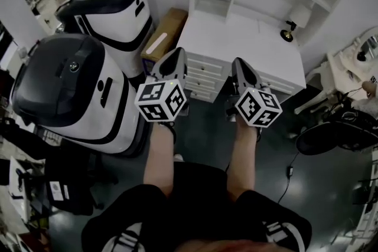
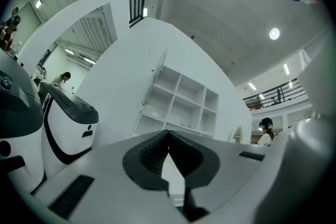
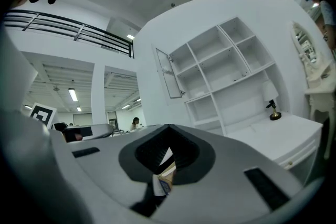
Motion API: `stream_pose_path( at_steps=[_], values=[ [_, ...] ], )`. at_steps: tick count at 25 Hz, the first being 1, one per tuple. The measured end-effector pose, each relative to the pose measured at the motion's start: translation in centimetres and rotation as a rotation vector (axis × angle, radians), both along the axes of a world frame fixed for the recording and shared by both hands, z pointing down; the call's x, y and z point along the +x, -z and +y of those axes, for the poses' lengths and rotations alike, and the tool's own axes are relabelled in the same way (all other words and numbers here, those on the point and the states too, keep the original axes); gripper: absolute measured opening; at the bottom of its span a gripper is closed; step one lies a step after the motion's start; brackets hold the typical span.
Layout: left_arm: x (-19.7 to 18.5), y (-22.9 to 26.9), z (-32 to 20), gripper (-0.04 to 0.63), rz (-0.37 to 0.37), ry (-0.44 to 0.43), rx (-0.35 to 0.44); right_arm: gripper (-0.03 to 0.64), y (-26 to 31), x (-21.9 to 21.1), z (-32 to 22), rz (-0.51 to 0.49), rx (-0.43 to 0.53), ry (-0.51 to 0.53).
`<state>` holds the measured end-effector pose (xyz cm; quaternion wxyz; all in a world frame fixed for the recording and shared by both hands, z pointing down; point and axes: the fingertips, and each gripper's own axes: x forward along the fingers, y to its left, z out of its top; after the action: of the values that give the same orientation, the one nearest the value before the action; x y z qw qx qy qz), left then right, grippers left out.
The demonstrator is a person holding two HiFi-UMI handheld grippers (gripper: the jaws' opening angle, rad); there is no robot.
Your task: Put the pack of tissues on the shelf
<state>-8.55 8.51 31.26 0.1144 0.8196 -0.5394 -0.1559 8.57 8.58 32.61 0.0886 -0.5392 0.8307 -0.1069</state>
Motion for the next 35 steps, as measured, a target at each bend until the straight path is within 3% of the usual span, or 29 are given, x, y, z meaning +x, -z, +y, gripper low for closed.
stream_pose_path(
  at_steps=[7, 12, 17, 21, 29, 35],
  values=[
    [-4.5, -1.0, -0.9, 0.011, 0.060, -0.042, 0.018, 0.011, -1.3, -6.0, -0.8, 0.050, 0.005, 0.042],
    [-4.9, -3.4, -1.6, 0.011, -0.039, -0.064, -0.052, 0.011, -1.5, -4.0, -1.7, 0.039, -0.018, -0.046],
    [-4.8, -4.5, -2.4, 0.011, 0.000, -0.089, -0.073, 0.011, -2.8, -5.1, -1.9, 0.083, -0.051, -0.043],
    [-4.2, -5.6, -2.7, 0.011, -0.021, -0.097, -0.096, 0.011, -3.6, -5.7, -2.2, 0.109, -0.072, -0.028],
    [-6.4, -5.7, -3.7, 0.011, -0.031, -0.030, -0.092, 0.011, -3.9, -8.1, -4.7, 0.077, -0.065, 0.053],
    [-7.9, -8.1, -5.5, 0.011, -0.044, 0.003, -0.153, 0.011, -6.9, -10.0, -7.0, 0.073, -0.133, 0.105]
  ],
)
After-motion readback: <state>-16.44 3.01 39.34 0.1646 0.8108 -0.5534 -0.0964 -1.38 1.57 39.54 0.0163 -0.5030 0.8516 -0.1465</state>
